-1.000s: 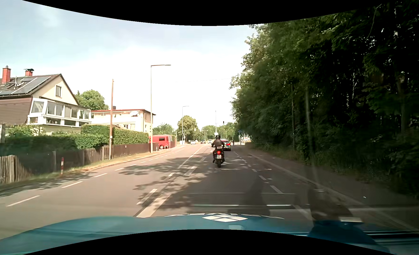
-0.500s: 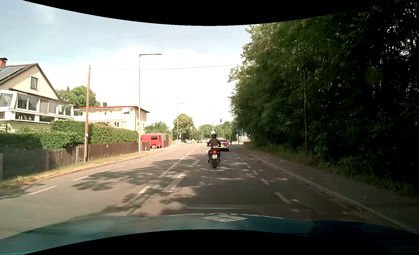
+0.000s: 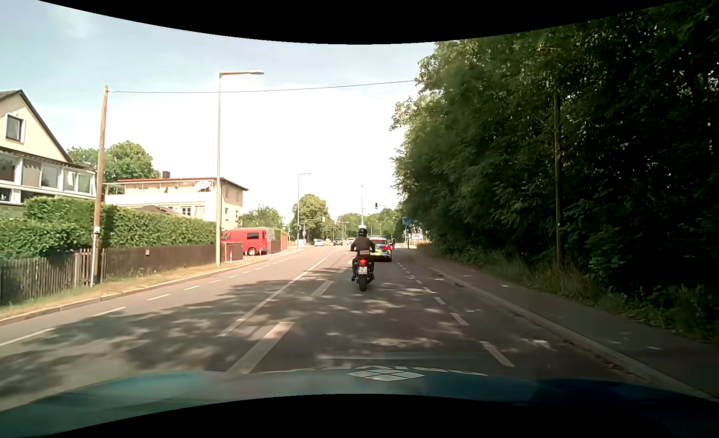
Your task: Follow the waypoints while adhering to traffic rules and regulations
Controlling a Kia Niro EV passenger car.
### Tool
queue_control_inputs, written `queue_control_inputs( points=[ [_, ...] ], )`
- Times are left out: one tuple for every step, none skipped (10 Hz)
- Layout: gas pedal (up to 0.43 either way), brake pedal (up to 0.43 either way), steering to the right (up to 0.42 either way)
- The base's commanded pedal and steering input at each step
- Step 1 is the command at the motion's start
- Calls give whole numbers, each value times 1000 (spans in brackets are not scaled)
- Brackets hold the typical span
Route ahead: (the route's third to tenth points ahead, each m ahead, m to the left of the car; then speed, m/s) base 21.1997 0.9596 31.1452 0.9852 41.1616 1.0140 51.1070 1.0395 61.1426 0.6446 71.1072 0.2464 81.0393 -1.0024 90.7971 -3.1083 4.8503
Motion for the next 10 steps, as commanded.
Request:
queue_control_inputs(
  points=[
    [0, 183, 5],
    [0, 183, 4],
    [0, 183, 3],
    [0, 183, 3],
    [0, 177, 5],
    [0, 177, 7],
    [0, 177, 8],
    [0, 177, 8],
    [0, 177, 7],
    [0, 177, 6]
  ],
)
